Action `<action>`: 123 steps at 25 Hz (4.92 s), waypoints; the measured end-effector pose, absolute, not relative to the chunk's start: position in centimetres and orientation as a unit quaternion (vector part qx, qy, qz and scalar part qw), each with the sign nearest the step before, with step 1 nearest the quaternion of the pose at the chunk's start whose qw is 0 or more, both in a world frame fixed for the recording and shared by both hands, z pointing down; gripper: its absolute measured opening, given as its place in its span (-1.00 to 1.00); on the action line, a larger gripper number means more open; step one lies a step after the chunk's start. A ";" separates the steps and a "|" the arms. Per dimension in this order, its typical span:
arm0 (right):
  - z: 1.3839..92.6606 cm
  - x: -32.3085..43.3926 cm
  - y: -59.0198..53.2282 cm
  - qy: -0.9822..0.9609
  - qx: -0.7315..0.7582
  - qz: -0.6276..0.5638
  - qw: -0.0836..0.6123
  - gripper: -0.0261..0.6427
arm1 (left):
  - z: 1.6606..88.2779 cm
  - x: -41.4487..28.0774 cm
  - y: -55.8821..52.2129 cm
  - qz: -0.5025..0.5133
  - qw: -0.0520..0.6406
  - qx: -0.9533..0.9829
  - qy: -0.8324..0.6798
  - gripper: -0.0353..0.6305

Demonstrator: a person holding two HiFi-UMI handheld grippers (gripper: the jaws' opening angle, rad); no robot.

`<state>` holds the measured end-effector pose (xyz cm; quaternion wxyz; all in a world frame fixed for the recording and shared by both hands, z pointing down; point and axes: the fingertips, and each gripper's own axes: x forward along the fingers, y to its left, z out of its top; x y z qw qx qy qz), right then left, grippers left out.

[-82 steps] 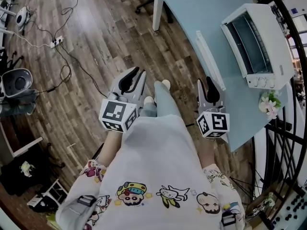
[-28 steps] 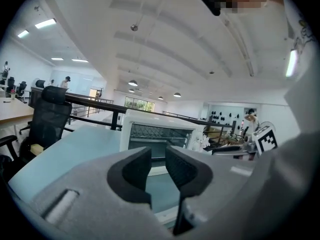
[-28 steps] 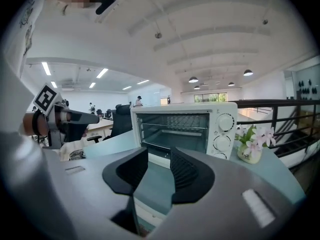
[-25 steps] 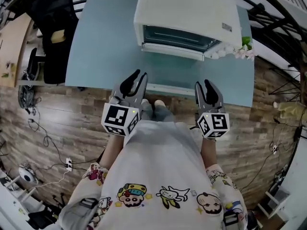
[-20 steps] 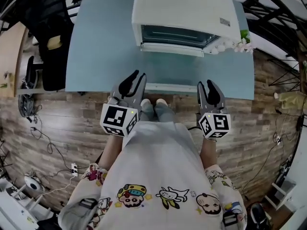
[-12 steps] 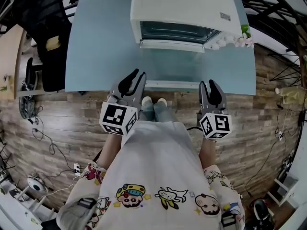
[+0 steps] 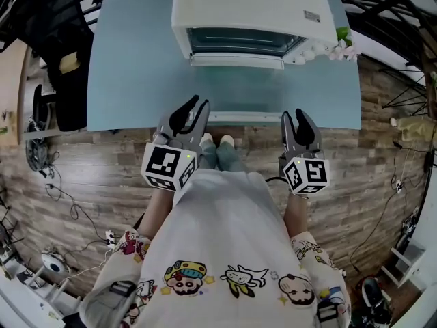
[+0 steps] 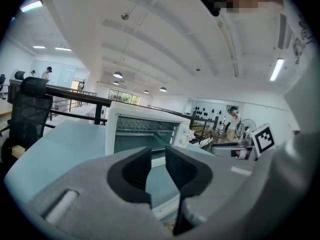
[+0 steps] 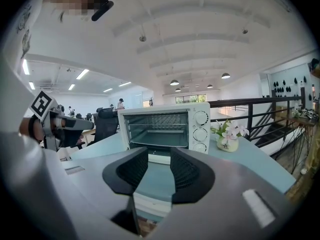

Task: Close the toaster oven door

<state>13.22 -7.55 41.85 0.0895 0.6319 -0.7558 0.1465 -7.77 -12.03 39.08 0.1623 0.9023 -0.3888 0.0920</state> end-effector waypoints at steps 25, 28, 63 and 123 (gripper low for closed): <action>48.8 14.9 -4.7 -0.729 0.638 0.217 0.122 -0.50 | 42.7 -2.3 -11.1 0.121 0.177 0.922 -0.323 -0.66; 50.2 14.8 -4.3 -0.726 0.635 0.230 0.128 -0.50 | 43.3 -1.9 -10.9 0.126 0.180 0.922 -0.318 -0.65; 60.7 15.3 -5.2 -0.692 0.647 0.293 0.125 -0.50 | 47.2 -1.0 -9.6 0.148 0.213 0.917 -0.304 -0.65; 46.8 16.1 -8.6 -0.719 0.665 0.192 0.066 -0.61 | 38.0 -2.7 -10.4 0.075 0.153 0.931 -0.324 -0.66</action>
